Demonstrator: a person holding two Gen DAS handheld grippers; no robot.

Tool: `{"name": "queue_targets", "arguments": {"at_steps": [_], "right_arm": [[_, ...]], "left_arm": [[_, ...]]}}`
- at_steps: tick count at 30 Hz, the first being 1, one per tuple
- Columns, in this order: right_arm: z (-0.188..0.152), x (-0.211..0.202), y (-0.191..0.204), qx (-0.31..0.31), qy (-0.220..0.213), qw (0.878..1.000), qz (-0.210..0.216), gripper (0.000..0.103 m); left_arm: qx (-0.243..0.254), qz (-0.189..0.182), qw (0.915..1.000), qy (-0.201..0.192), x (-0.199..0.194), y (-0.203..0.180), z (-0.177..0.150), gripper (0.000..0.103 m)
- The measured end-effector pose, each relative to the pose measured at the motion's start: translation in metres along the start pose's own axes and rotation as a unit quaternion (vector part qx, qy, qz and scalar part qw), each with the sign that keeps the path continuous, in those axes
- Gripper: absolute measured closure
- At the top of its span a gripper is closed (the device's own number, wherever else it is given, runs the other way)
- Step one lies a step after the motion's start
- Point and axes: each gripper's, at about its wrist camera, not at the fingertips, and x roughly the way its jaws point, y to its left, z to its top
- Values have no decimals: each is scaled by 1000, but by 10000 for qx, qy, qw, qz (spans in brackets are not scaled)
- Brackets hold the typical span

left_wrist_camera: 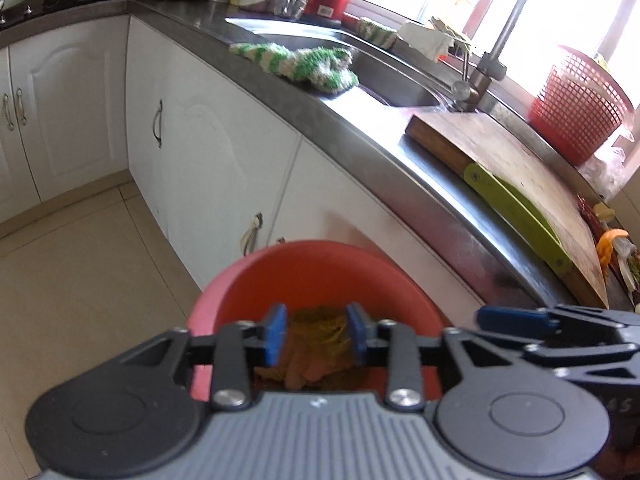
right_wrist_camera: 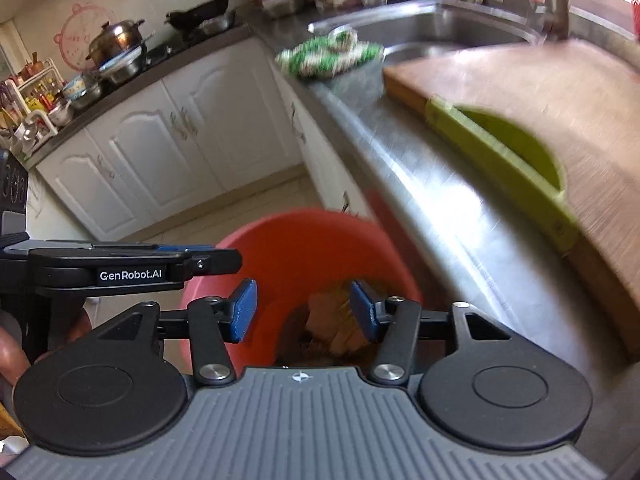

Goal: Collect trash
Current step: 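Carry cabbage and pea packet over the red bin and open both tools to drop them, then move both open tools back to the trash heap on the counter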

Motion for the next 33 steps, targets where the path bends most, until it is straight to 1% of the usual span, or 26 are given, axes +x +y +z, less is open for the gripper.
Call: {"name": "queue_targets", "arguments": {"at_steps": [2, 4, 5, 6, 7, 9, 13, 16, 20, 24, 26, 29, 31, 33], "right_arm": [[2, -10, -1, 5, -197, 9998, -58, 32], [3, -23, -5, 32, -412, 9991, -121, 25], [4, -27, -6, 46, -516, 9985, -173, 23], [5, -32, -8, 62, -635, 9977, -239, 18], [5, -39, -10, 76, -762, 9966, -309, 12], [6, -46, -15, 105, -965, 9943, -447, 7], [5, -64, -26, 159, -1289, 9887, -750, 5], [1, -73, -34, 219, -1445, 9845, -966, 4], [-5, -91, -50, 394, -1640, 9785, -1185, 3], [-14, -100, -57, 541, -1861, 9709, -1410, 3], [-18, -107, -61, 613, -1971, 9663, -1536, 3], [-26, -121, -73, 778, -2110, 9595, -1697, 2], [-28, -125, -81, 886, -2184, 9549, -1803, 2], [-32, -132, -87, 993, -2258, 9498, -1925, 2]], "left_arm": [[35, 73, 9999, -81, -2, -2, 3, 55], [107, 132, 9997, -190, -6, -4, 6, 38], [175, 182, 9993, -266, -8, -7, 7, 34], [245, 220, 9989, -338, -9, -10, 8, 29], [318, 248, 9983, -409, -11, -13, 9, 25], [452, 291, 9971, -534, -14, -19, 12, 21], [769, 359, 9930, -824, -19, -35, 18, 7], [1041, 314, 9886, -1037, -25, -50, 22, 4], [1414, 130, 9818, -1265, -32, -70, 26, 1], [1782, 113, 9723, -1511, -39, -95, 26, 1], [1872, 30, 9700, -1550, -41, -106, 28, 1], [1899, -168, 9694, -1549, -42, -119, 31, 1], [1967, -234, 9679, -1549, -42, -130, 31, 1], [2053, -330, 9670, -1476, -42, -140, 31, 1]]}}
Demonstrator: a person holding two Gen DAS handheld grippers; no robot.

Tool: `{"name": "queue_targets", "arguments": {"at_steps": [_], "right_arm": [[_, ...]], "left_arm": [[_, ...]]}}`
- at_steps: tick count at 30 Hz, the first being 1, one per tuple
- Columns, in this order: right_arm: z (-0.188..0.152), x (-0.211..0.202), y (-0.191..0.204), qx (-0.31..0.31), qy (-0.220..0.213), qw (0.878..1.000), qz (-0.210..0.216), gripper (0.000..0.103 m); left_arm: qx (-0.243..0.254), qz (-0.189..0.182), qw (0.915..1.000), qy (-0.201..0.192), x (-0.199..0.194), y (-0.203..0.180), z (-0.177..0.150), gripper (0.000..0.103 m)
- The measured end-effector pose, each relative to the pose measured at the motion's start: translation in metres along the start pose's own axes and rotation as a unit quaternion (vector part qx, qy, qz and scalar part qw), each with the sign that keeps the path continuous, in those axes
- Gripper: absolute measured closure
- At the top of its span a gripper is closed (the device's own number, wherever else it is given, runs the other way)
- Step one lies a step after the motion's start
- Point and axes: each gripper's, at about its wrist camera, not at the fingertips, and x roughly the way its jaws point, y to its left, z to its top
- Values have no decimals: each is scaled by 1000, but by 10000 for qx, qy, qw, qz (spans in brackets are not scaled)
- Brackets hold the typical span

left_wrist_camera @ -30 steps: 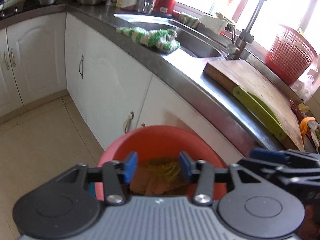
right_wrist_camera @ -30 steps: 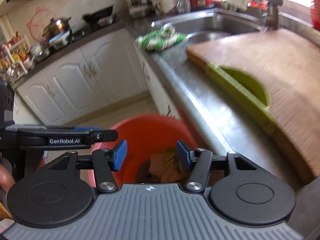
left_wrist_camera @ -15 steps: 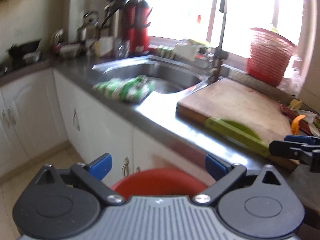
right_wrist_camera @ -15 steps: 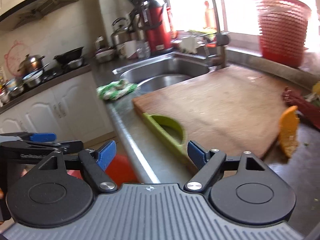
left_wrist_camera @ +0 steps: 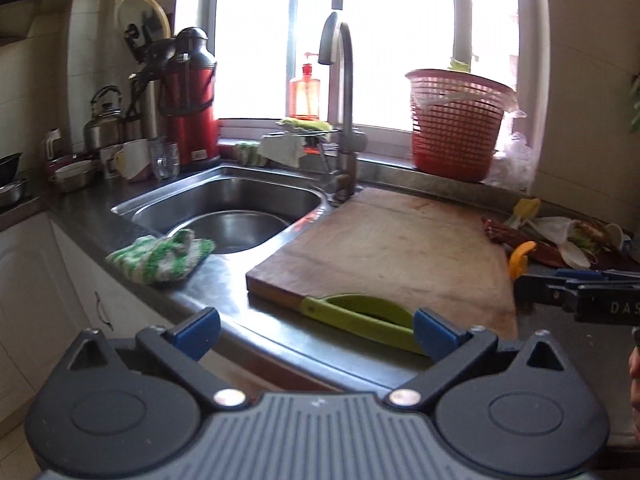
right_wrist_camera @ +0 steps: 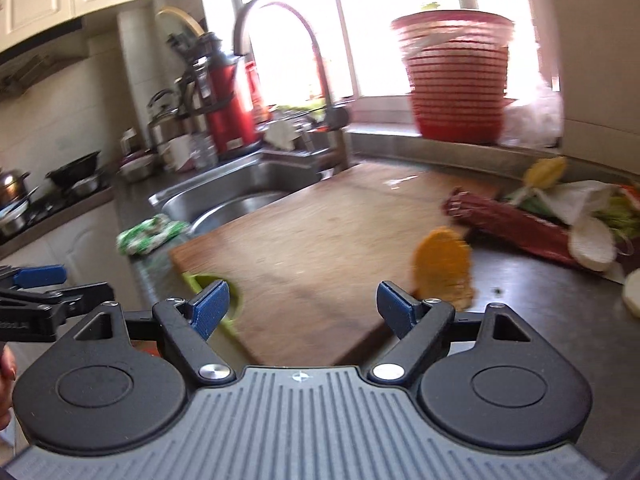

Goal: Collect trash
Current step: 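Move both open tools back to the trash heap on the counter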

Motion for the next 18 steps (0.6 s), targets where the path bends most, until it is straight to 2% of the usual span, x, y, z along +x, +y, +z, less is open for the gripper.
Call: {"name": "queue_targets", "arguments": {"at_steps": [10, 18], "right_arm": [[-5, -29, -49, 409, -375, 9956, -754, 1], [-12, -47, -98, 734, -607, 9854, -1408, 1]], "left_arm": [[51, -521, 9985, 127, 2, -39, 8, 1], [110, -756, 9969, 166, -3, -64, 15, 1]]}}
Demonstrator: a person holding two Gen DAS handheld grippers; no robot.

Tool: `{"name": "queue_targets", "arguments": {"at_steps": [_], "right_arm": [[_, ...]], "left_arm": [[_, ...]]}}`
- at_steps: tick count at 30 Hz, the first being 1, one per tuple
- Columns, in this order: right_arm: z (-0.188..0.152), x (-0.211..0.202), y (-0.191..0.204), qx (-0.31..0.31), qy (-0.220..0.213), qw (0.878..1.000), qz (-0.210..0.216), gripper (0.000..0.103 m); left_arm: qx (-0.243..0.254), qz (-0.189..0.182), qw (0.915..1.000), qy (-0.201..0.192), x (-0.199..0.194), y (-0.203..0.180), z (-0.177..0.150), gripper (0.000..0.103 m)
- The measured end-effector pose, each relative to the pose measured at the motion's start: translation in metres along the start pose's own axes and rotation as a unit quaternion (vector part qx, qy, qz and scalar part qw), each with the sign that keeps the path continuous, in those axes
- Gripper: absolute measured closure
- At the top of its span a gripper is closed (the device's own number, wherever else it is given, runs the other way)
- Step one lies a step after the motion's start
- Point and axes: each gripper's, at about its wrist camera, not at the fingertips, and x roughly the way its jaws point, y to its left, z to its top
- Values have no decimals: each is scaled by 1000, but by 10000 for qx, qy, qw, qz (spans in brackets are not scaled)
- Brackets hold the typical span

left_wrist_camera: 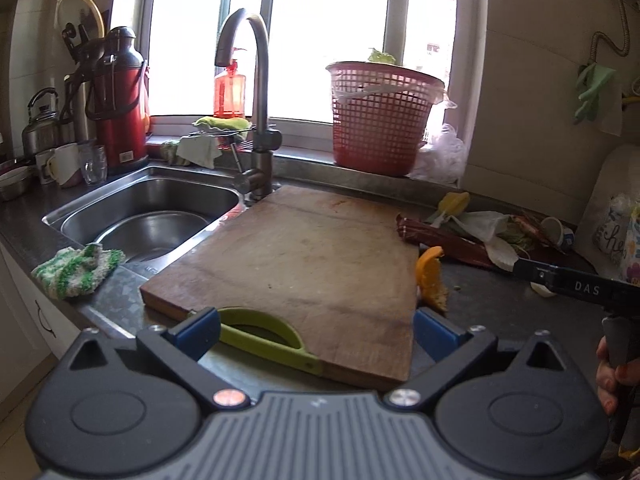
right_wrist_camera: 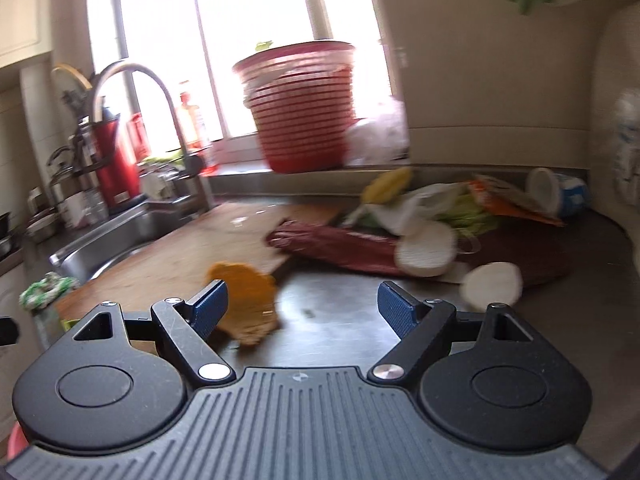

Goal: Collect trash
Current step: 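Move both open tools back to the trash heap on the counter, then grasp the orange peel with the left tool while the right tool grasps a white radish slice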

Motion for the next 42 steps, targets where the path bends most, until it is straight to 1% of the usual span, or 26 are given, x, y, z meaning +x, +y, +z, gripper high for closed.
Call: {"name": "queue_targets", "arguments": {"at_steps": [11, 15, 20, 22, 25, 27, 29, 32, 33, 35, 36, 37, 39, 41, 42], "right_arm": [[1, -2, -52, 171, -224, 9968, -751, 1], [1, 9, -67, 163, -132, 9943, -1041, 1], [2, 28, -84, 230, 15, 9928, -1172, 2], [2, 35, -87, 203, 70, 9925, -1200, 3], [-1, 49, -91, 195, 203, 9910, -1305, 6], [-2, 54, -96, 327, 304, 9903, -1316, 7], [0, 58, -100, 450, 282, 9903, -1285, 7], [1, 69, -102, 474, 481, 9880, -1392, 8], [1, 71, -103, 521, 533, 9875, -1391, 9], [1, 74, -106, 619, 636, 9867, -1364, 15], [1, 76, -107, 657, 668, 9864, -1351, 21], [1, 77, -108, 696, 681, 9862, -1339, 22], [0, 77, -107, 689, 681, 9864, -1331, 23], [0, 78, -106, 651, 692, 9865, -1334, 25], [0, 77, -107, 661, 689, 9868, -1312, 28]], "left_arm": [[155, -245, 9996, 75, 5, -32, 8, 1], [170, -326, 9993, 114, 8, -42, 10, 1], [210, -395, 9989, 132, 15, -55, 14, 2], [256, -422, 9987, 123, 20, -60, 16, 3], [341, -480, 9982, 133, 33, -71, 19, 6], [397, -497, 9979, 148, 43, -78, 20, 7], [446, -524, 9975, 165, 55, -85, 22, 10], [529, -527, 9970, 202, 76, -94, 24, 14], [565, -503, 9969, 217, 83, -97, 25, 17], [621, -431, 9968, 272, 100, -100, 26, 21], [614, -388, 9968, 324, 108, -101, 26, 25], [590, -363, 9969, 379, 116, -102, 26, 29], [554, -352, 9968, 463, 128, -104, 26, 32], [592, -315, 9964, 513, 136, -109, 25, 38], [620, -289, 9963, 530, 140, -111, 25, 43]]}}
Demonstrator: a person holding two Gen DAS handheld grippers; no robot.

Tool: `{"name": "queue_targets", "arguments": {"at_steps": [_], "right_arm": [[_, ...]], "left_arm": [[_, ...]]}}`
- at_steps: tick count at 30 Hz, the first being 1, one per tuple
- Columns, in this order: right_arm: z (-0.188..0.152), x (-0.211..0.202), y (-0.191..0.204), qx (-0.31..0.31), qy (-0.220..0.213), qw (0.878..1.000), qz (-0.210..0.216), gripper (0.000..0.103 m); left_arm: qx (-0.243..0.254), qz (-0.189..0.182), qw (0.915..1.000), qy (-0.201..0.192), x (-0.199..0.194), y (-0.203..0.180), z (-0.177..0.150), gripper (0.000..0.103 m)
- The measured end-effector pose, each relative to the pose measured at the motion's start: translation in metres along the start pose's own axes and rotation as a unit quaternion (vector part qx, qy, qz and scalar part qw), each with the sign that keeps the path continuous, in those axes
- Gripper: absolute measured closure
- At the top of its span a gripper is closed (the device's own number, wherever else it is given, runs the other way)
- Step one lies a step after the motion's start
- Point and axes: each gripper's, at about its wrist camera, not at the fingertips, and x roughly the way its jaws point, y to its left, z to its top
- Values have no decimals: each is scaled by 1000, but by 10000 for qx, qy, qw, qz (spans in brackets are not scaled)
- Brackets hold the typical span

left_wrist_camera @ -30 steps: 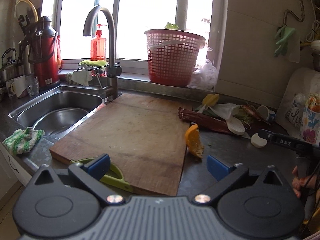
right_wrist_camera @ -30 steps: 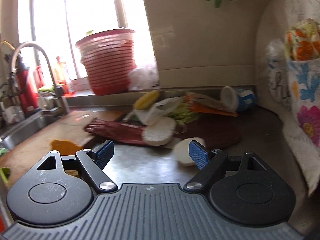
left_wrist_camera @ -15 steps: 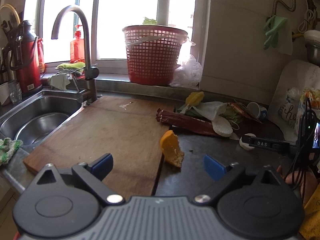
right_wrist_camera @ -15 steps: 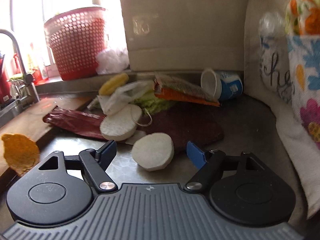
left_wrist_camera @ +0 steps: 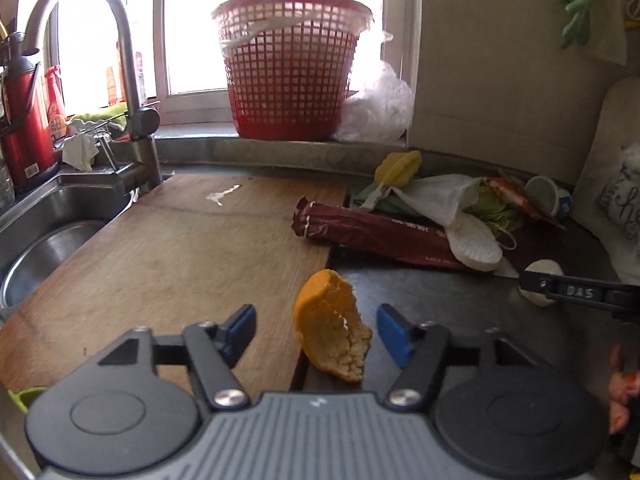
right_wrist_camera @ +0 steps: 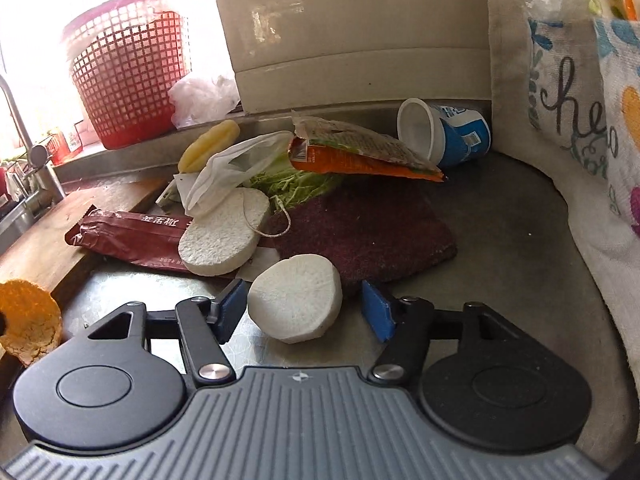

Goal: Collect trash
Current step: 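Grasp the orange peel with the left tool while the right tool grasps a white radish slice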

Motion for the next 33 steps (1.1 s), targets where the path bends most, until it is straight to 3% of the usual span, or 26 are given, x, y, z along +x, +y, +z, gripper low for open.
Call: {"name": "queue_targets", "arguments": {"at_steps": [5, 8, 10, 12, 18, 33], "right_arm": [[-1, -2, 1, -62, 21, 10000, 16, 31], [1, 1, 2, -121, 47, 9999, 24, 27], [1, 2, 4, -211, 78, 9997, 60, 11], [2, 3, 6, -271, 99, 9996, 62, 12], [2, 4, 3, -215, 62, 9997, 71, 39], [-1, -6, -4, 51, -107, 9987, 502, 41]], "left_arm": [[-26, 92, 9997, 208, 17, -2, 1, 64], [-22, 198, 9994, 290, 23, -3, 1, 82], [24, 303, 9992, 272, 25, -4, 2, 95], [-30, 273, 9993, 268, 24, -3, 3, 98], [-173, 218, 9994, 199, 16, -2, 4, 100], [-519, 101, 9986, -10, -38, 7, -7, 101]]}}
